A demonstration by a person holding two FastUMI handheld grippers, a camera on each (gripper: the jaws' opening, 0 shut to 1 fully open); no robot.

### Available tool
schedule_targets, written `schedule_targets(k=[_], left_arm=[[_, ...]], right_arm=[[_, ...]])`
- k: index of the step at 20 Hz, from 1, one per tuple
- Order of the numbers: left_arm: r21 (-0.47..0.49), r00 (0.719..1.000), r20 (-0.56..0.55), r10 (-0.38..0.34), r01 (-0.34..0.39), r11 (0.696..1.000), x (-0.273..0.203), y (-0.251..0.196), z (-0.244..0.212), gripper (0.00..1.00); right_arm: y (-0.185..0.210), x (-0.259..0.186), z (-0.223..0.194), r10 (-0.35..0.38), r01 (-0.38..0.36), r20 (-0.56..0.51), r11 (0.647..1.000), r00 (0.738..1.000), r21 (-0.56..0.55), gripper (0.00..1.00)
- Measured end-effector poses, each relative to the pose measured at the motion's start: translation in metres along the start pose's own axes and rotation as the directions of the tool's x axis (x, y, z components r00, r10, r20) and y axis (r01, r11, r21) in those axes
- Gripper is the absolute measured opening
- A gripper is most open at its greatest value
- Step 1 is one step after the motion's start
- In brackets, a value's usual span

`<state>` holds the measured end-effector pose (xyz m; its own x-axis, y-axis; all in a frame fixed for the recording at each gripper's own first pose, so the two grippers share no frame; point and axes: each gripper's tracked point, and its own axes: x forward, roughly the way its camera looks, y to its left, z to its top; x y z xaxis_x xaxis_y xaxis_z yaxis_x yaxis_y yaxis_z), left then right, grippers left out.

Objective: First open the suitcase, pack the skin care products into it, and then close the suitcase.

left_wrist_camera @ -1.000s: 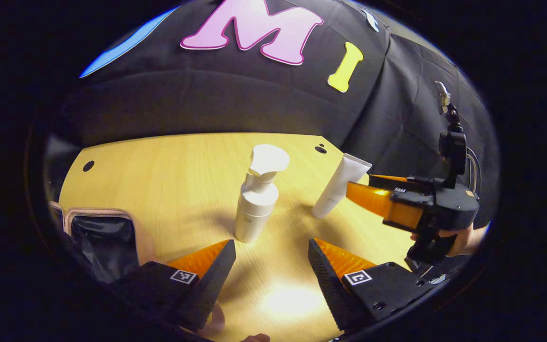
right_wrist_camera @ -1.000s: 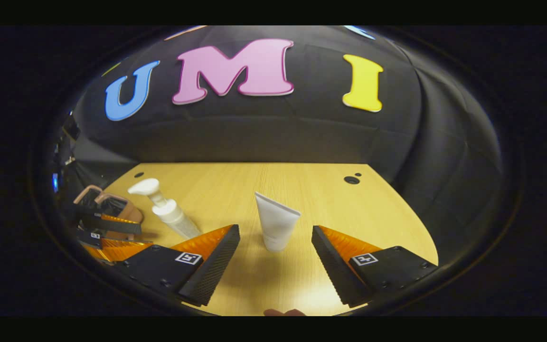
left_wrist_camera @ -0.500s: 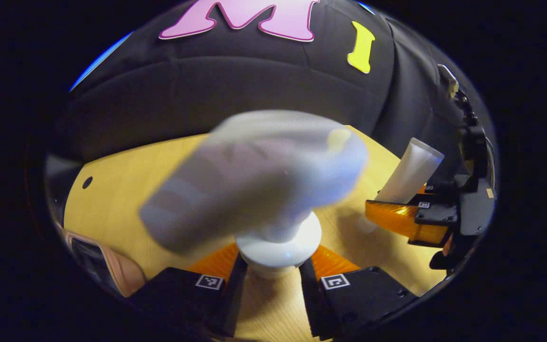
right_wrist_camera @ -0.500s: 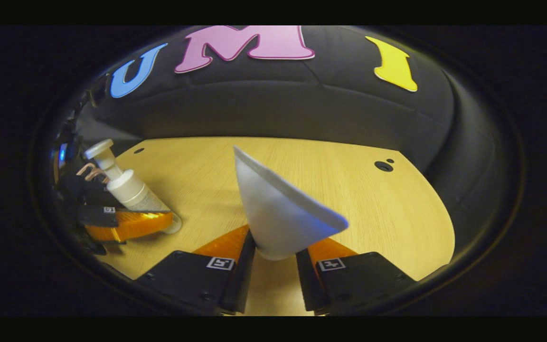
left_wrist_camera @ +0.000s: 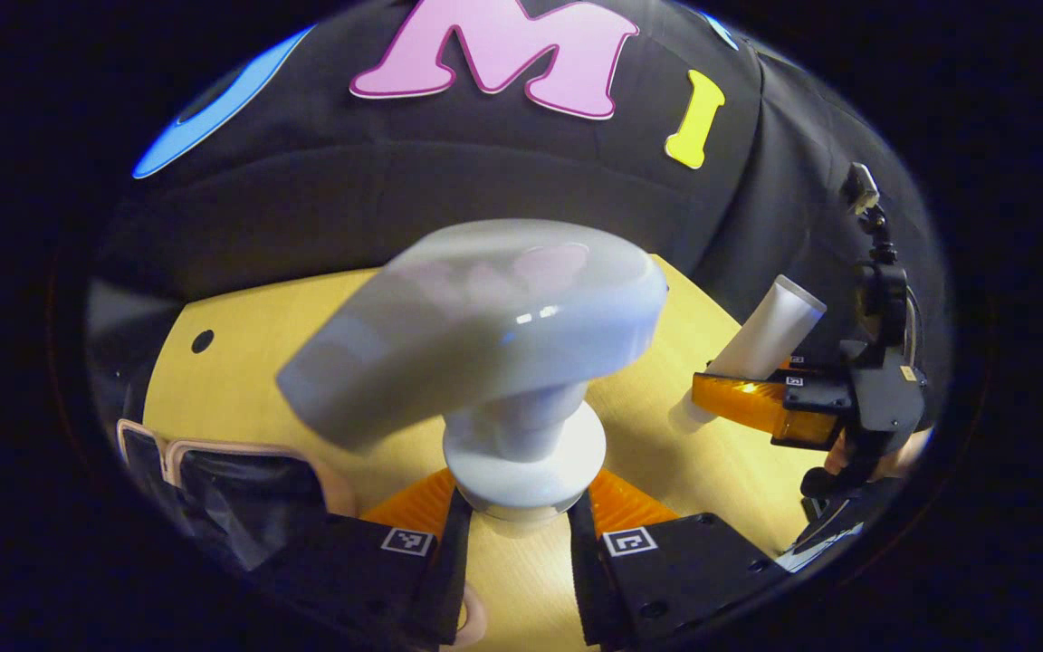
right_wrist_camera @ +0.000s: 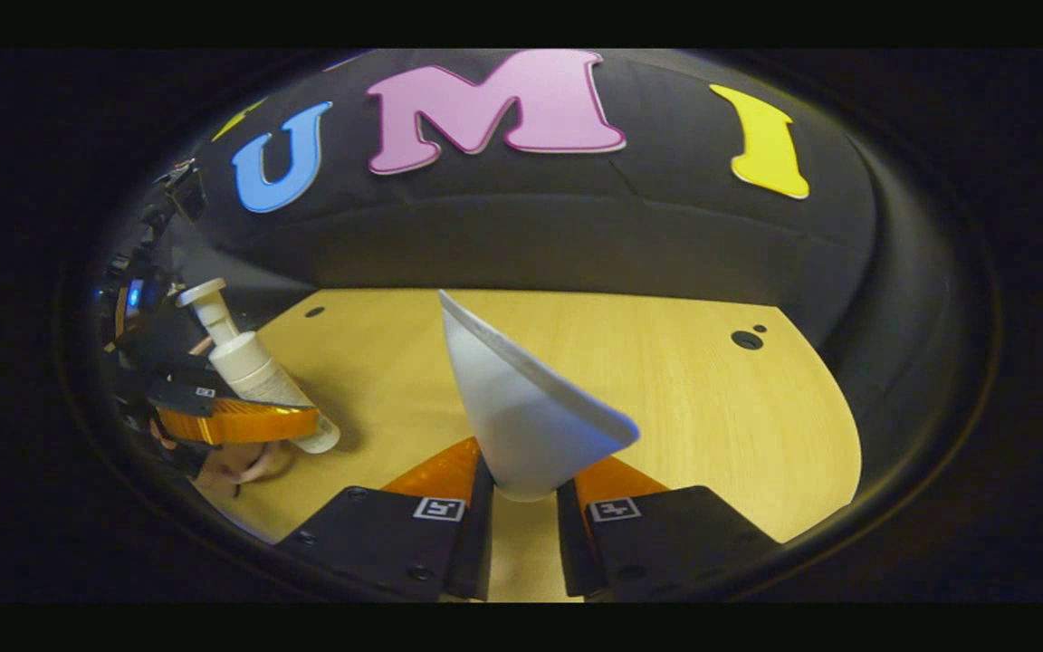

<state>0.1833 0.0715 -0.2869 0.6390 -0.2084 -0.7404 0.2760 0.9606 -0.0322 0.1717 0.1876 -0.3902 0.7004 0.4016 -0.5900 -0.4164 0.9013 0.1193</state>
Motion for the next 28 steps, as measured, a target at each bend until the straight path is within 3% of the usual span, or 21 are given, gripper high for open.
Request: schedule_targets(k=[2, 4, 5, 7, 8, 14, 17, 19, 21, 23, 24, 26, 27, 28], left_arm=[[-0.007, 0.995, -0.094, 0.021, -0.021, 1.0, -0.051, 0.036, -0.017, 0.53], [0.009, 0.969, -0.231, 0.086, -0.086, 0.996, -0.091, 0.081, -0.041, 0.57], [0.027, 0.945, -0.305, 0.118, -0.116, 0.993, -0.106, 0.105, -0.056, 0.5], [0.051, 0.888, -0.433, 0.158, -0.151, 0.987, -0.126, 0.147, -0.09, 0.57], [0.046, 0.861, -0.482, 0.161, -0.158, 0.986, -0.131, 0.162, -0.104, 0.53], [-0.084, 0.665, -0.743, 0.079, -0.209, 0.974, -0.104, 0.18, -0.19, 0.54], [-0.039, 0.591, -0.793, 0.144, -0.286, 0.957, -0.093, 0.203, -0.208, 0.6], [-0.063, 0.604, -0.785, 0.135, -0.295, 0.954, -0.084, 0.2, -0.21, 0.58], [-0.088, 0.643, -0.757, 0.119, -0.281, 0.956, -0.088, 0.191, -0.205, 0.64], [-0.083, 0.696, -0.705, 0.134, -0.268, 0.96, -0.092, 0.186, -0.195, 0.8], [-0.069, 0.738, -0.658, 0.148, -0.255, 0.964, -0.099, 0.189, -0.186, 0.91], [-0.027, 0.848, -0.509, 0.15, -0.19, 0.981, -0.115, 0.185, -0.157, 0.96], [0.002, 0.893, -0.421, 0.157, -0.172, 0.985, -0.125, 0.186, -0.144, 0.97], [0.013, 0.921, -0.351, 0.167, -0.173, 0.985, -0.141, 0.186, -0.135, 0.96]], right_arm=[[0.035, -0.015, 0.012, 0.058, -0.058, 0.021, 0.998, 0.998, -0.003, 0.34], [0.06, -0.021, 0.019, 0.083, -0.084, 0.041, 0.997, 0.996, 0.002, 0.35], [0.073, -0.024, 0.02, 0.092, -0.092, 0.05, 0.996, 0.995, 0.001, 0.34], [0.1, -0.028, 0.021, 0.103, -0.103, 0.055, 0.995, 0.993, -0.002, 0.35], [0.113, -0.029, 0.022, 0.113, -0.113, 0.059, 0.994, 0.992, -0.001, 0.34], [0.165, -0.042, 0.026, 0.139, -0.138, 0.076, 0.99, 0.987, -0.018, 0.34], [0.173, -0.047, 0.02, 0.134, -0.132, 0.06, 0.991, 0.989, -0.027, 0.34], [0.176, -0.047, 0.011, 0.121, -0.119, 0.031, 0.992, 0.992, -0.041, 0.34], [0.185, -0.044, 0.004, 0.126, -0.126, -0.002, 0.991, 0.992, -0.036, 0.34], [0.202, -0.044, 0.0, 0.148, -0.149, -0.03, 0.989, 0.989, -0.028, 0.34], [0.212, -0.043, 0.0, 0.167, -0.168, -0.041, 0.985, 0.985, -0.025, 0.34], [0.241, -0.04, -0.006, 0.23, -0.231, -0.081, 0.973, 0.97, 0.008, 0.34], [0.256, -0.037, -0.012, 0.266, -0.264, -0.113, 0.964, 0.957, 0.036, 0.41], [0.272, -0.034, -0.018, 0.296, -0.29, -0.149, 0.955, 0.943, 0.064, 0.34]])
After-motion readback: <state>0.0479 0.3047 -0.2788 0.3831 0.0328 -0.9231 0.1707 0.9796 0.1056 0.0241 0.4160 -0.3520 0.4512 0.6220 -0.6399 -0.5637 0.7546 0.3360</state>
